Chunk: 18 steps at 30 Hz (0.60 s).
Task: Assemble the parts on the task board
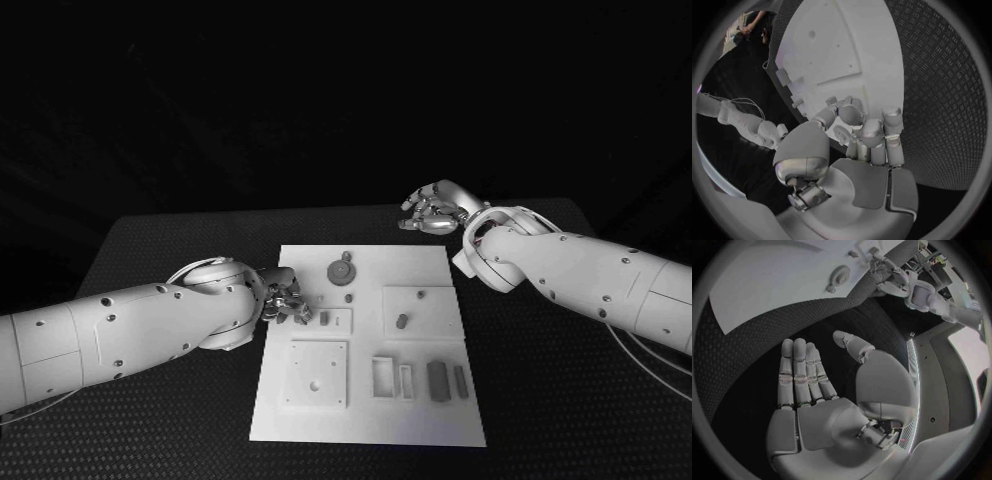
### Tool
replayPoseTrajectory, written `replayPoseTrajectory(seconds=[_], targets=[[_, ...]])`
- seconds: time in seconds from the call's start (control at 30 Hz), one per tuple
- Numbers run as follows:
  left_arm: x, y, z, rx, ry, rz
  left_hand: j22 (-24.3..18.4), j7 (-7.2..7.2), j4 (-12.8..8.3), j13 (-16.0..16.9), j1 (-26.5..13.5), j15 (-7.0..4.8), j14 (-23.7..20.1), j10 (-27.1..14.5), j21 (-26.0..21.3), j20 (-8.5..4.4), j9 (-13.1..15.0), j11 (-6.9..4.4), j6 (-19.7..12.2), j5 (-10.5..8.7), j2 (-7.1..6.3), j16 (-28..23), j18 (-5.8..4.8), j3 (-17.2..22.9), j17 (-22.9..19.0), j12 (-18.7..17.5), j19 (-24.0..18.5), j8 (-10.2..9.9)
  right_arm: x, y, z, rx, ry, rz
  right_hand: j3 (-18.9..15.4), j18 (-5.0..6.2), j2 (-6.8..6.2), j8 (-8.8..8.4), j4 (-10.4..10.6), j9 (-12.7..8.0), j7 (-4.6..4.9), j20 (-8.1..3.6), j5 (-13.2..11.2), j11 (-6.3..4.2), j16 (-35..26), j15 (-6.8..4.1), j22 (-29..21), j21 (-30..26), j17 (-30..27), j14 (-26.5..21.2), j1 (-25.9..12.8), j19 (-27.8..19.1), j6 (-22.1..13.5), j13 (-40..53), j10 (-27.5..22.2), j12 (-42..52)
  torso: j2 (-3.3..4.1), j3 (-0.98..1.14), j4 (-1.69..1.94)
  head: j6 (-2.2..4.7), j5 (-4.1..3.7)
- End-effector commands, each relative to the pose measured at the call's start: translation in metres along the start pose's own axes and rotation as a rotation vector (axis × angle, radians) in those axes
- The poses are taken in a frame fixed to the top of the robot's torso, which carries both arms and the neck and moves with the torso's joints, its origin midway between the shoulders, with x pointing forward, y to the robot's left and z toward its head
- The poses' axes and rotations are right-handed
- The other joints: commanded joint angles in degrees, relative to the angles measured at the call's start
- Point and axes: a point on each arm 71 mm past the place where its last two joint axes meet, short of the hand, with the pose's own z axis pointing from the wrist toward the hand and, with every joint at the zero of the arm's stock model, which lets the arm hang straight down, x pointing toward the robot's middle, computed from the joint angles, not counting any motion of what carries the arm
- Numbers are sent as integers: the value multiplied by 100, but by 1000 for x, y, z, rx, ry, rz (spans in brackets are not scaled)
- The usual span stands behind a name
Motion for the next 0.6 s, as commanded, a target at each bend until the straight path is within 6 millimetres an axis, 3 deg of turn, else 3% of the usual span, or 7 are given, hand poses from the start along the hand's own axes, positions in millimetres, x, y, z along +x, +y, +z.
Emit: replayPoseTrajectory(seconds=[0.03,0.43,0.47,0.6], targets=[[14,6,1,-30,78,30,78,-455,-191,9,24,-149,-1,-71,25,-403,25,-108,757,63,99,37,65,206,11,47,-18,-29,1,1,0,-10,11,-1,-32,93,20,32,7,-7,94,17,31,-8,16,14,132,-26,-9,-37,-25,11,-44,-7,-51,19,2,4,-7,-12,1],[13,8,2,-43,70,28,81,-464,-201,14,-10,-141,-2,-80,30,-398,78,-119,763,189,133,69,60,219,21,80,-25,-28,1,1,0,-10,11,-2,-32,93,20,32,7,-7,94,17,31,-8,17,14,132,-26,-10,-37,-25,11,-44,-8,-51,19,1,6,-7,-8,5],[12,8,2,-43,70,29,82,-471,-207,17,-24,-137,-1,-83,30,-396,103,-127,771,333,136,88,58,231,29,97,-34,-24,1,1,0,-10,11,-2,-32,93,20,32,7,-7,94,17,31,-8,17,14,132,-26,-10,-37,-25,11,-44,-8,-52,20,1,7,-7,-8,5],[13,4,4,-35,75,29,83,-476,-209,20,-50,-134,-6,-88,35,-395,129,-130,773,400,151,101,58,229,34,116,-34,-22,1,1,0,-11,11,-1,-32,93,20,33,6,-7,93,17,32,-8,17,14,132,-27,-11,-37,-23,11,-44,-9,-52,20,3,9,-3,-9,5]])
